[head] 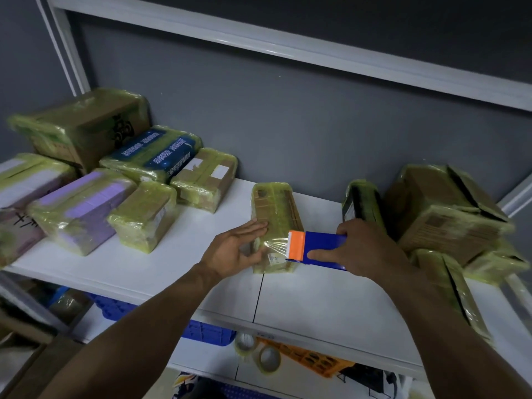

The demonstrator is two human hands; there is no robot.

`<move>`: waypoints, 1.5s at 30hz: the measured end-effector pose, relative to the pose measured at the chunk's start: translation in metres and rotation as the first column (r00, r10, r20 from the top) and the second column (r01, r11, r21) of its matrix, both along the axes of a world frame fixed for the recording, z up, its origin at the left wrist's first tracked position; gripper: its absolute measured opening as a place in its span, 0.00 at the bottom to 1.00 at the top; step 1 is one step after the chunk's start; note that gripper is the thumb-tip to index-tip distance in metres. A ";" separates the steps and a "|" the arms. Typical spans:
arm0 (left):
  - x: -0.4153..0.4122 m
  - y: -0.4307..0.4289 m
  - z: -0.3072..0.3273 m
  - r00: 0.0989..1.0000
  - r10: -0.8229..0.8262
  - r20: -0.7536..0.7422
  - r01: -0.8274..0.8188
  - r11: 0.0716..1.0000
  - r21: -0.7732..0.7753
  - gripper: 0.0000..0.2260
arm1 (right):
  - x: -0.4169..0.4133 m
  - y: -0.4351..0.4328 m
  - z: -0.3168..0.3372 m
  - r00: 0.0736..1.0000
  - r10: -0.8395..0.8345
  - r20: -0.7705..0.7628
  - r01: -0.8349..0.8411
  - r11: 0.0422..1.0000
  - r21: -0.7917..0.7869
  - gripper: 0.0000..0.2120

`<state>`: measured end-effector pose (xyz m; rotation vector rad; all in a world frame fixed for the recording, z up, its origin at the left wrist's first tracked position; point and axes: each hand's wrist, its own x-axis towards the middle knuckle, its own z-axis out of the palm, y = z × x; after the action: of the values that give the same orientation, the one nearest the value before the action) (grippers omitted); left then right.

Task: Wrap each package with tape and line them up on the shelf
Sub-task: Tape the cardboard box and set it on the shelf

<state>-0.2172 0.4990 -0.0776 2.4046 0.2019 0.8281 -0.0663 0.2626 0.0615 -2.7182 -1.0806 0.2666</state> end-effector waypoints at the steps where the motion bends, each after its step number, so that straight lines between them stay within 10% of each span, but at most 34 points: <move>1: 0.000 -0.002 0.000 1.000 0.004 -0.001 -0.004 1.000 -0.002 0.26 | 0.002 -0.003 0.001 1.000 -0.010 0.020 0.010 1.000 -0.001 0.39; 31: 0.011 -0.022 0.006 0.995 -0.057 -0.076 0.076 0.961 0.265 0.15 | 0.015 0.008 -0.011 0.993 -0.074 0.087 0.083 0.991 -0.103 0.38; 45: -0.009 -0.024 0.019 0.993 -0.073 -0.091 0.084 0.989 0.122 0.16 | -0.005 -0.016 0.008 0.989 -0.099 0.106 0.107 0.992 -0.070 0.38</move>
<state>-0.2261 0.4747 -0.0589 2.5514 0.0900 0.7205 -0.0709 0.2462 0.0693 -2.8722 -0.9700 0.1565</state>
